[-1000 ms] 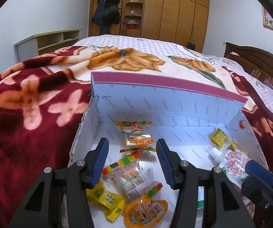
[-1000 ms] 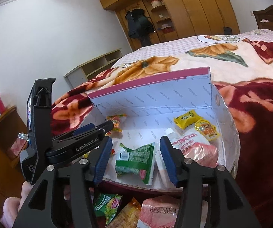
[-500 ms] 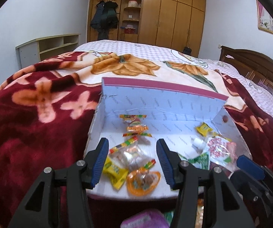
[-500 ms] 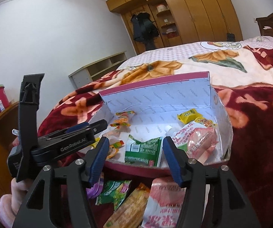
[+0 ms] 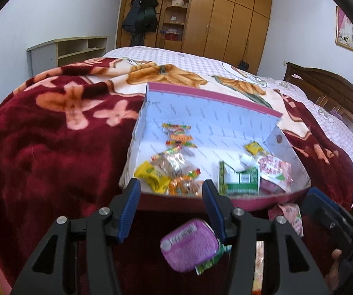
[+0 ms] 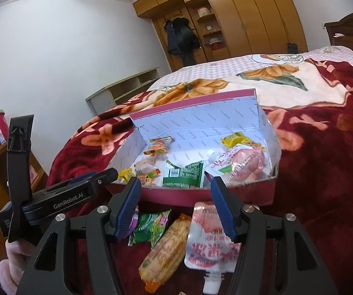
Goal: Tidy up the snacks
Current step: 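Grasp the purple tin with the left tool while the right tool grasps the pink drink pouch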
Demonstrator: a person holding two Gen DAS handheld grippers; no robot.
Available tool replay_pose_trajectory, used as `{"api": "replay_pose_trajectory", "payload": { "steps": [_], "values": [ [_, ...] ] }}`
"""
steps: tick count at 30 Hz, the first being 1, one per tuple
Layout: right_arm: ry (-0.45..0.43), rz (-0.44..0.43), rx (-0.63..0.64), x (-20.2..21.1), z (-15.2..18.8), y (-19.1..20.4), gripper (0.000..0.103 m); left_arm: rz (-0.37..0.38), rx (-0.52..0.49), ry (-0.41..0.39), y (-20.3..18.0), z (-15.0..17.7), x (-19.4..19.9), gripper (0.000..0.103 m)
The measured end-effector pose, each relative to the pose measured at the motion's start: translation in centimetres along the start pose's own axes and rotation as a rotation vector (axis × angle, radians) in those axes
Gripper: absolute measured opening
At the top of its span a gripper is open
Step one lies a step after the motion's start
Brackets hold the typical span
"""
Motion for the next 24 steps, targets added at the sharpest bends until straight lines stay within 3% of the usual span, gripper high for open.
{"api": "replay_pose_trajectory", "payload": {
  "steps": [5,9,15,18,24],
  "values": [
    [-0.004,0.024,0.006,1.4,0.7,-0.4,0.06,0.018,0.005,0.019,-0.5,1.6,0.4,0.055],
    [0.002,0.046,0.003,2.2,1.5,-1.0,0.06,0.029,0.016,0.041,-1.0,2.7,0.3,0.066],
    [0.008,0.082,-0.005,3.2,2.5,-2.3,0.062,0.019,0.029,0.063,-1.4,3.7,-0.3,0.073],
    [0.017,0.096,-0.025,3.4,2.9,-3.2,0.069,0.002,0.044,0.073,-1.3,4.2,-0.9,0.074],
    [0.045,0.115,-0.045,3.1,4.0,-4.4,0.069,0.008,0.072,0.115,-1.2,5.4,-2.2,0.074]
  ]
}}
Point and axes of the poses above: each gripper's, at about its wrist camera, not at the fingertips, and x roughly against the way its jaws point, y to its left, z to its underside, the point moved 8 cm from there along -x, roughly the way its jaws point, and after that the axes turned 2 degrees about y, right-handed, at the moved point
